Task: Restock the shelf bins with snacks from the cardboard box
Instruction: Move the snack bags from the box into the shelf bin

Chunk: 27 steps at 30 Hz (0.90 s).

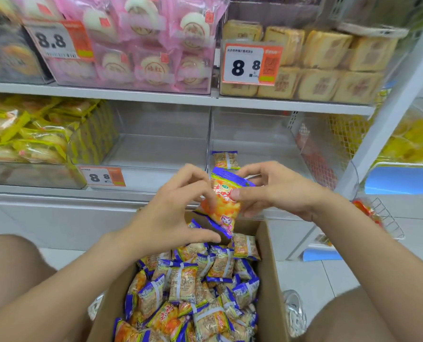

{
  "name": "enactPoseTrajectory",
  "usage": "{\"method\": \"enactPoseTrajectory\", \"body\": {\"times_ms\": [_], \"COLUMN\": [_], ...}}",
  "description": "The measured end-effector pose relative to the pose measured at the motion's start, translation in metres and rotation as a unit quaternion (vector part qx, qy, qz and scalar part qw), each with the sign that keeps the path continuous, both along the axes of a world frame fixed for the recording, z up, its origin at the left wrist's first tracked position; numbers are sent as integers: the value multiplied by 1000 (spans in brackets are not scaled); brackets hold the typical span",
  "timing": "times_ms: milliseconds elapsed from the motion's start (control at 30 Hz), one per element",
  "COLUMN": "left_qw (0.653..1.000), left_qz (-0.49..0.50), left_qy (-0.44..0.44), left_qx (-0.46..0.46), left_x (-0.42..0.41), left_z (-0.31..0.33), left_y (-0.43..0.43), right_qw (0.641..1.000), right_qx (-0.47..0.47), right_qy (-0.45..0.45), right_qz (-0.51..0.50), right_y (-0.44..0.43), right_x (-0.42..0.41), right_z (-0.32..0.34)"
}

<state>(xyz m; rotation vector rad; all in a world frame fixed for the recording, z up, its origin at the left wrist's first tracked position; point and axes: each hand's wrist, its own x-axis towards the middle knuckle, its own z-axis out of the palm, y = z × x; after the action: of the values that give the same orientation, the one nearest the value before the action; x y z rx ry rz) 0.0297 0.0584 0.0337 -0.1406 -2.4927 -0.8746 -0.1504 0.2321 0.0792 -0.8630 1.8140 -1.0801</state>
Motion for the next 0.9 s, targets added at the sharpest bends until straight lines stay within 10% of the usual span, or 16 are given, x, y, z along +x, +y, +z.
{"method": "enactPoseTrajectory", "body": {"times_ms": [300,433,533,900], "left_qw": [969,979,977,946], "left_qz": [124,188,208,275], "left_qy": [46,51,-39,-156], "left_qx": [209,65,-4,-77], "left_x": [-41,-61,-78,-114], "left_z": [5,1,-7,-7], "left_y": [3,-10,-23,-22], "right_qw": [993,972,930,871], "right_qx": [-104,-147,-85,33], "right_qy": [36,18,235,457], "right_qz": [-38,-181,-269,-176], "right_y": [-19,-48,-69,-150], "right_x": [-17,-54,-93,-165], "right_z": [-5,-18,-40,-83]}}
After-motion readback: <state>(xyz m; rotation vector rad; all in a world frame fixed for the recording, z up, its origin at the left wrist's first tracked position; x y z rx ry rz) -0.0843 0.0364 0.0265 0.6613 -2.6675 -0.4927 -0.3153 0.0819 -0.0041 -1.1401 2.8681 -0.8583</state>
